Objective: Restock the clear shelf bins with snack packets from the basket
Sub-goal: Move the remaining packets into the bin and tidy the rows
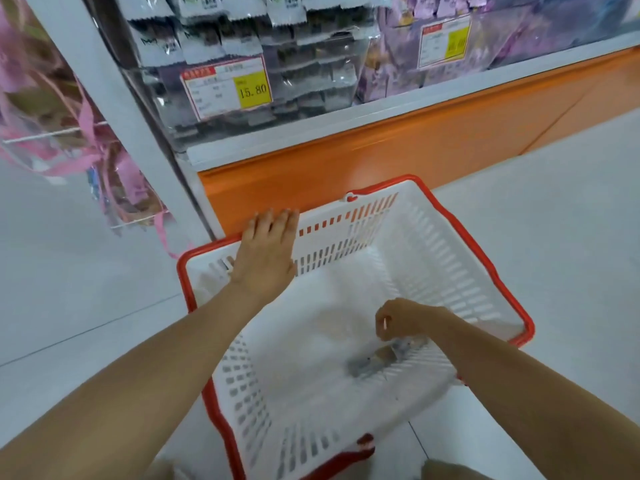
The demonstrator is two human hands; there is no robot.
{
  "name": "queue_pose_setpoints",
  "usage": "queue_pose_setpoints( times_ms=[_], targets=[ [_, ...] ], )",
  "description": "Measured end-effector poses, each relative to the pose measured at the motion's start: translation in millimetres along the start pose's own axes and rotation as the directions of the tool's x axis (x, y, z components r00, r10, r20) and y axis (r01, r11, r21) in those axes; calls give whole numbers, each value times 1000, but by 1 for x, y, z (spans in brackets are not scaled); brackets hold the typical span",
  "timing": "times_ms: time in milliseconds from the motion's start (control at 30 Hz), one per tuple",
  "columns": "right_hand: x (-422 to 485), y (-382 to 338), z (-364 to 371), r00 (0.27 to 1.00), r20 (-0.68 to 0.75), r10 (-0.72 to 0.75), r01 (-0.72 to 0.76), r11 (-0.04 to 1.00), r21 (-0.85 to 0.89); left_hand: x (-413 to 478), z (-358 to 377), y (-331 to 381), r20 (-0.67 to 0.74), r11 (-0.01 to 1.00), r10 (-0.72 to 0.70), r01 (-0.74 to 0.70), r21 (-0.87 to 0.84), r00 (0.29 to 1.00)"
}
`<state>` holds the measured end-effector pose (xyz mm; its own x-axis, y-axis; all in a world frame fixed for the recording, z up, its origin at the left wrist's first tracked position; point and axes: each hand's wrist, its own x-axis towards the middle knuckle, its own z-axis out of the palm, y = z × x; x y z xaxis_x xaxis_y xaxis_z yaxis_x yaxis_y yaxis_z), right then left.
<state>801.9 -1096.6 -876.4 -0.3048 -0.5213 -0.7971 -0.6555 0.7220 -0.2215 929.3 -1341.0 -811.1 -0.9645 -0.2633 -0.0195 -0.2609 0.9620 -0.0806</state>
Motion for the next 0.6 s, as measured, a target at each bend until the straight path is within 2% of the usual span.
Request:
queue_pose_setpoints(
  times_ms=[167,333,500,600],
  targets=[
    [7,7,13,983,132,126,-109,986,-129,0,8,2,-56,999,-14,15,29,998],
    [7,7,12,980,116,162,-139,974,-181,1,11,1,-57,999,-24,26,45,998],
    [5,4,12,974,104,199,-154,930,-335,1,9,2,-55,999,-31,32,24,998],
    [3,7,9,972,72,222,-189,930,-315,1,8,2,-44,999,-28,29,18,999]
  ],
)
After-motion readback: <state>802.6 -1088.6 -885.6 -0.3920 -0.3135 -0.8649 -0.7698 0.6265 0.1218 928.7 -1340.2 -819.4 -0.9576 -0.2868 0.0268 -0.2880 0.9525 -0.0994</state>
